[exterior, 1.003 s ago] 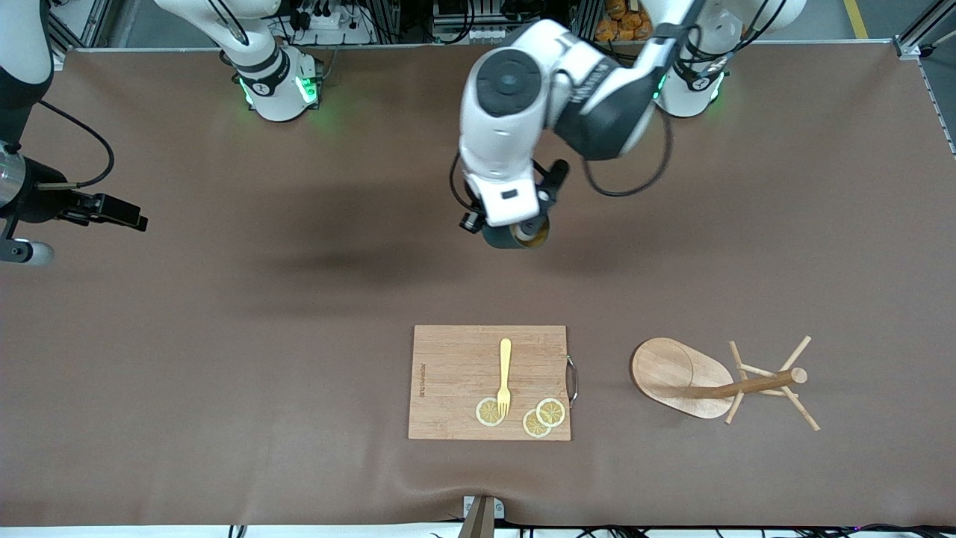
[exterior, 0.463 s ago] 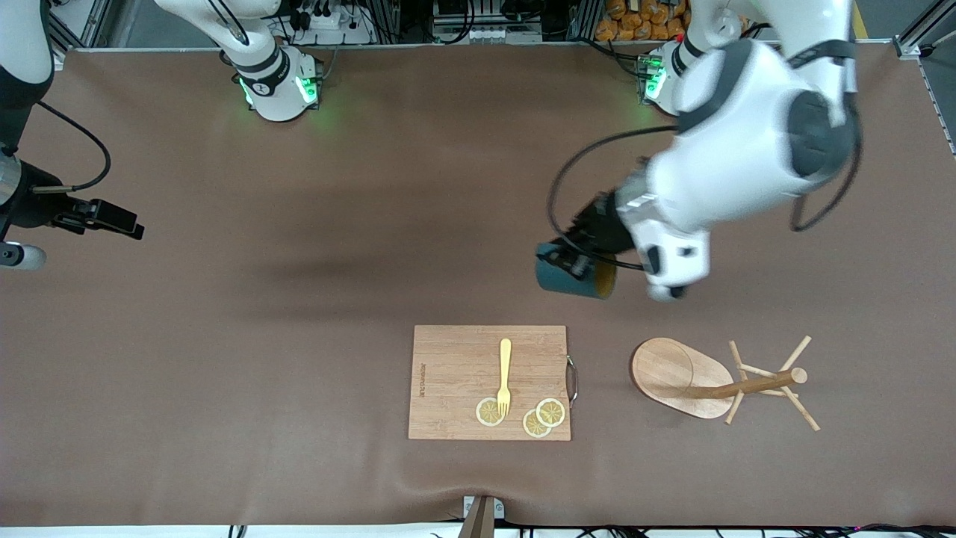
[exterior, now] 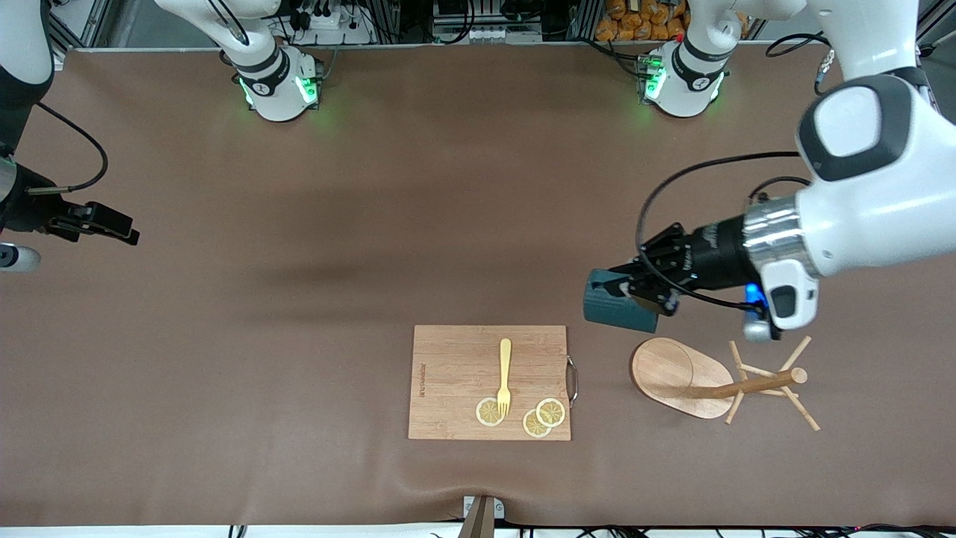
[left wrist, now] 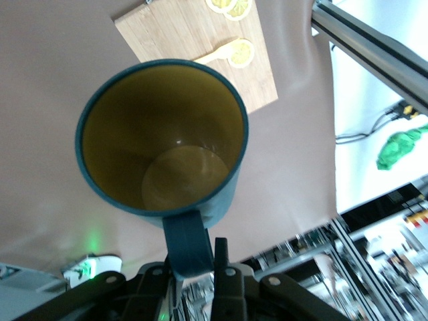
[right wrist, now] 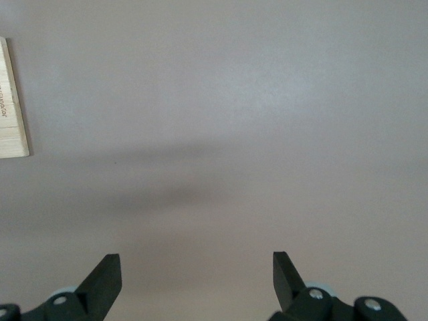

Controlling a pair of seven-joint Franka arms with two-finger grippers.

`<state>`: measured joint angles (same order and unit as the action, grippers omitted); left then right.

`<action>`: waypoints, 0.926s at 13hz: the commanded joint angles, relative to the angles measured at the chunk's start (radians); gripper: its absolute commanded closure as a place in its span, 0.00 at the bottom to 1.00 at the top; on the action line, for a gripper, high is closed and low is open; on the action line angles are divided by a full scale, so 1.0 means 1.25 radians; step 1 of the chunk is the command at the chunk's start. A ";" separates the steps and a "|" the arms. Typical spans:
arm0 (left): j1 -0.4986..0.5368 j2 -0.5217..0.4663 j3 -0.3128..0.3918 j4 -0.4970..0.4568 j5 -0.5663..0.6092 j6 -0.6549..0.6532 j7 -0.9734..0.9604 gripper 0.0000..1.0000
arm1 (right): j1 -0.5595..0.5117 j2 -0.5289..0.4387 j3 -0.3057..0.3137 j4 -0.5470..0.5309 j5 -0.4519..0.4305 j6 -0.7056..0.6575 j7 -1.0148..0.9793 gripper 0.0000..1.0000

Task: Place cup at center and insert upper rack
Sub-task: 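Lift the mug with the left gripper and carry it to the mug tree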

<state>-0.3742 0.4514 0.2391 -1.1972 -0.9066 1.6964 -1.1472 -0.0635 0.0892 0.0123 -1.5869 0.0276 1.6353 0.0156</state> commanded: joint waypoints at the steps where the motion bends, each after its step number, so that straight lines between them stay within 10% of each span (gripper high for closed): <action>1: 0.079 0.011 -0.010 -0.007 -0.116 -0.046 0.073 1.00 | -0.018 -0.014 0.012 -0.007 -0.011 0.002 -0.020 0.00; 12: 0.256 0.142 -0.011 -0.007 -0.399 -0.257 0.338 1.00 | -0.018 -0.006 0.012 -0.008 -0.010 -0.005 -0.022 0.00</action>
<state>-0.0819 0.6123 0.2358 -1.2148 -1.3721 1.4165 -0.7616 -0.0638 0.0893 0.0117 -1.5907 0.0228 1.6337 0.0040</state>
